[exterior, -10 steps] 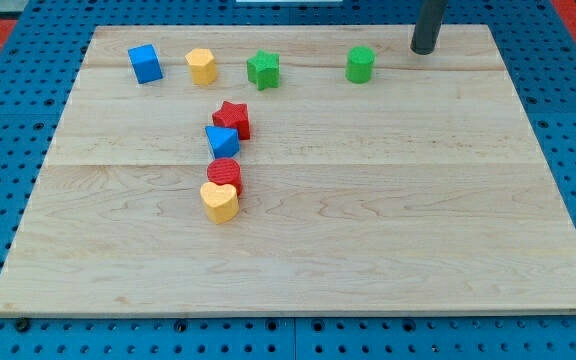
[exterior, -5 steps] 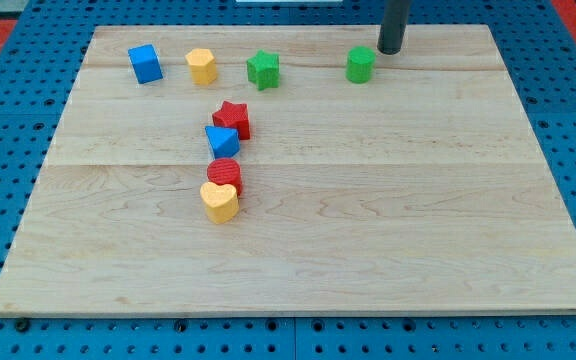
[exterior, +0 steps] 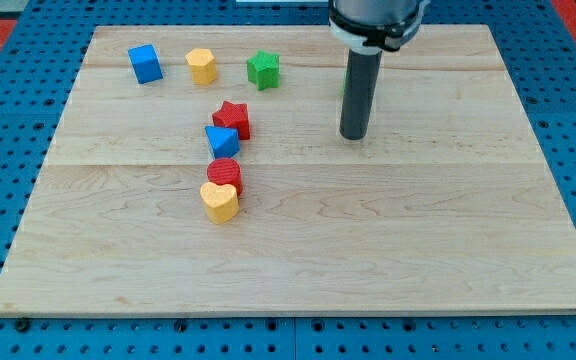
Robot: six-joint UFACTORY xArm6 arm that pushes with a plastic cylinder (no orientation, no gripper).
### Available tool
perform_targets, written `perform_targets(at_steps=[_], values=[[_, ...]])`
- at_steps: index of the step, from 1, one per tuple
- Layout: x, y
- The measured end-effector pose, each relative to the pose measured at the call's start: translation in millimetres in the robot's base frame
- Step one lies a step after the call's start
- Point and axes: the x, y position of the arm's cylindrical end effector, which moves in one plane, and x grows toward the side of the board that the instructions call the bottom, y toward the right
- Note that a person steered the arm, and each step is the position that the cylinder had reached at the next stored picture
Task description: Move green blocks near yellow heart
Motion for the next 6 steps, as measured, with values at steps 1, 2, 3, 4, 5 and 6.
perform_targets(at_steps=[1,2,3,4,5,6], values=[[-24.8,70.2],[-64.9,80.5],[-76.2,26.5],[-77.7,-33.0],[-77.7,-98.0],[-76.0,-128.7]])
